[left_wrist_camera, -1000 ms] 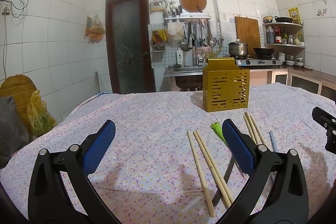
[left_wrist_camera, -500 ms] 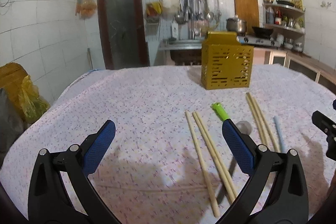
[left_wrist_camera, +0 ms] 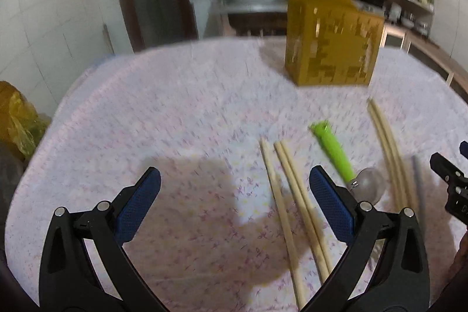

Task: Organize utensils
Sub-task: 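Grasp the blue spatula with the right tool while the left tool grasps a chopstick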

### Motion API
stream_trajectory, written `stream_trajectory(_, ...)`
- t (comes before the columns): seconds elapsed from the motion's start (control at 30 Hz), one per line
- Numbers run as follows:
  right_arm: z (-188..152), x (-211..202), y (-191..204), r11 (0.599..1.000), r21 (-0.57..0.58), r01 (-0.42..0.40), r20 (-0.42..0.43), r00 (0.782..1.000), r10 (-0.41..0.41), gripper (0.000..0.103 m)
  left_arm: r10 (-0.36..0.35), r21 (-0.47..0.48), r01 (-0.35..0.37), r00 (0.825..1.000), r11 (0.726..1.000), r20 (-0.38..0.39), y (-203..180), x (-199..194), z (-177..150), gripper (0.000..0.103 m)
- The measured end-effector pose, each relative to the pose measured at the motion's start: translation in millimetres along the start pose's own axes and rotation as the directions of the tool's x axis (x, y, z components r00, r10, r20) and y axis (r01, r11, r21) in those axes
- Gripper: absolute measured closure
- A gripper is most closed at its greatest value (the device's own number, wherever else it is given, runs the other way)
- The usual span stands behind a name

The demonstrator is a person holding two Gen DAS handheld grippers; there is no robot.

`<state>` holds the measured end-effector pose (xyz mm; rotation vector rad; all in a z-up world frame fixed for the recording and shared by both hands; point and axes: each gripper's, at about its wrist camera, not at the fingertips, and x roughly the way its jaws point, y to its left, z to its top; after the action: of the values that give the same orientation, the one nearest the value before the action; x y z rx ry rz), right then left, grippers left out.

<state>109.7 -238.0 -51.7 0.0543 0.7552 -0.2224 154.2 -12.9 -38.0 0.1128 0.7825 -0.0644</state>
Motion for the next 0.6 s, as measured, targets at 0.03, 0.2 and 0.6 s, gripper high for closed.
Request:
stream_trajectory(0.03, 0, 3, -2, 1.0, 0.007, -0.001, -0.014, 1.0, 0.001, 0.022, 0.005, -0.003, -0.005, 1.0, 1.0, -0.025, -1, 9, -1, 0.005)
stream_trajectory(0.2, 1, 16, 0, 1.0, 0.018, 0.007, -0.075, 0.997, -0.006, 0.026, 0.01, -0.039, -0.014, 0.995, 0.999, -0.1, 3, 28, -4, 0.005)
stream_trajectory(0.6, -1, 24, 1, 0.999, 0.034, 0.029, -0.137, 0.99, -0.024, 0.033, -0.034, -0.089, 0.017, 0.982, 0.996, -0.188, 8, 50, -5, 0.004)
